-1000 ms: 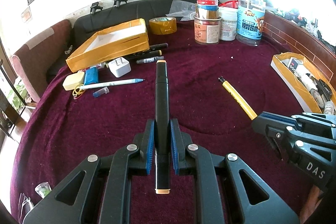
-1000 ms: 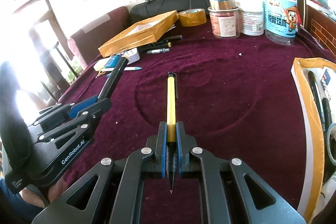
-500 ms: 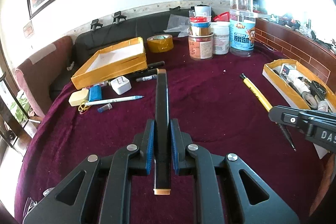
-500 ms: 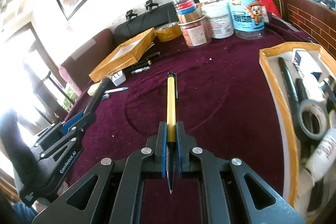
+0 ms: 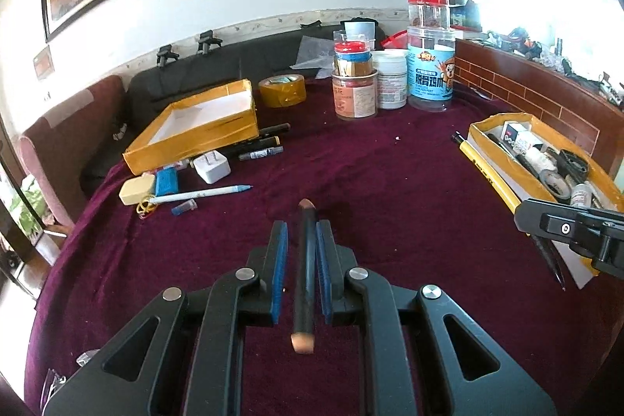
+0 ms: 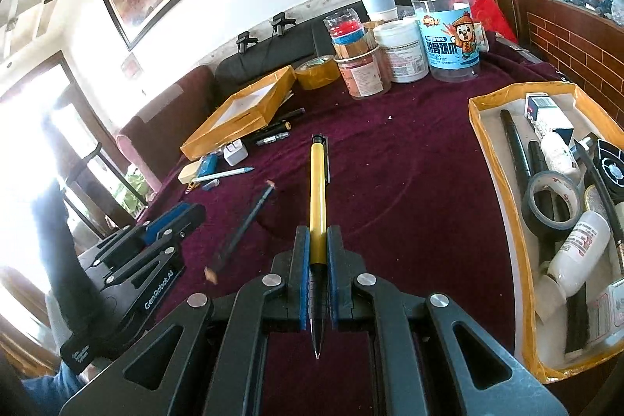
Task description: Organize rigid objects
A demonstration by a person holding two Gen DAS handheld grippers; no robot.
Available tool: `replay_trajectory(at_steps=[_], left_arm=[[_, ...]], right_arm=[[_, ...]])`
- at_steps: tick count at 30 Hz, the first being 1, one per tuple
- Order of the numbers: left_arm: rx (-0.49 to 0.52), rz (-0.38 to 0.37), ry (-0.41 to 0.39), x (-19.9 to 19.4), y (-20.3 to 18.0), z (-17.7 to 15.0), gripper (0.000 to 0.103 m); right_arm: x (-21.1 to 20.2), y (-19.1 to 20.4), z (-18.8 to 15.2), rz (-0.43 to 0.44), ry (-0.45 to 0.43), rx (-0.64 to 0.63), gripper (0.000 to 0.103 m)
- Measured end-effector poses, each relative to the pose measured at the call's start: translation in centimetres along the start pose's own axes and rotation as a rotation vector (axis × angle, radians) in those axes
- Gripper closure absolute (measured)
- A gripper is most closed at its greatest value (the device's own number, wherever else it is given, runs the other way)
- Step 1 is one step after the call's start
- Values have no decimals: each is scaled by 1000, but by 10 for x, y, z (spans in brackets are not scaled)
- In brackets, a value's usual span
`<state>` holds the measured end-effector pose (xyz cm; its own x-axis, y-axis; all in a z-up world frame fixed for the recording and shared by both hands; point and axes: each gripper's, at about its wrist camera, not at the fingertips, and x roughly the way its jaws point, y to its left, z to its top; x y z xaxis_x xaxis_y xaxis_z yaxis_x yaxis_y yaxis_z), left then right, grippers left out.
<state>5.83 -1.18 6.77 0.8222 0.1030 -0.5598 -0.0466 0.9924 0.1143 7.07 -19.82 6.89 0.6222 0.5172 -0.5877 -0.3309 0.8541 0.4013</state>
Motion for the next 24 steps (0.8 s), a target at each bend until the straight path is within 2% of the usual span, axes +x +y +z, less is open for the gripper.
replay_trajectory(at_steps=[9, 15, 18, 21, 23, 24], left_arm=[[-27, -24, 42, 6, 7, 0, 93], [-135, -119, 172, 26, 34, 1, 93], [-162, -123, 240, 39, 39, -3, 92], [-156, -135, 282, 45, 36, -6, 78], [-156, -125, 294, 47, 35, -8, 58], [-155, -125, 294, 49, 35, -8, 55]], right_arm=[[-9, -2, -5, 12, -12, 1, 96], [-13, -4, -10, 35, -11, 1, 95], [-12, -5, -13, 46, -6, 1, 96], [-12, -8, -15, 52, -1, 5, 96], [-11, -9, -17, 57, 5, 9, 96], [-10, -10, -18, 57, 8, 12, 95]])
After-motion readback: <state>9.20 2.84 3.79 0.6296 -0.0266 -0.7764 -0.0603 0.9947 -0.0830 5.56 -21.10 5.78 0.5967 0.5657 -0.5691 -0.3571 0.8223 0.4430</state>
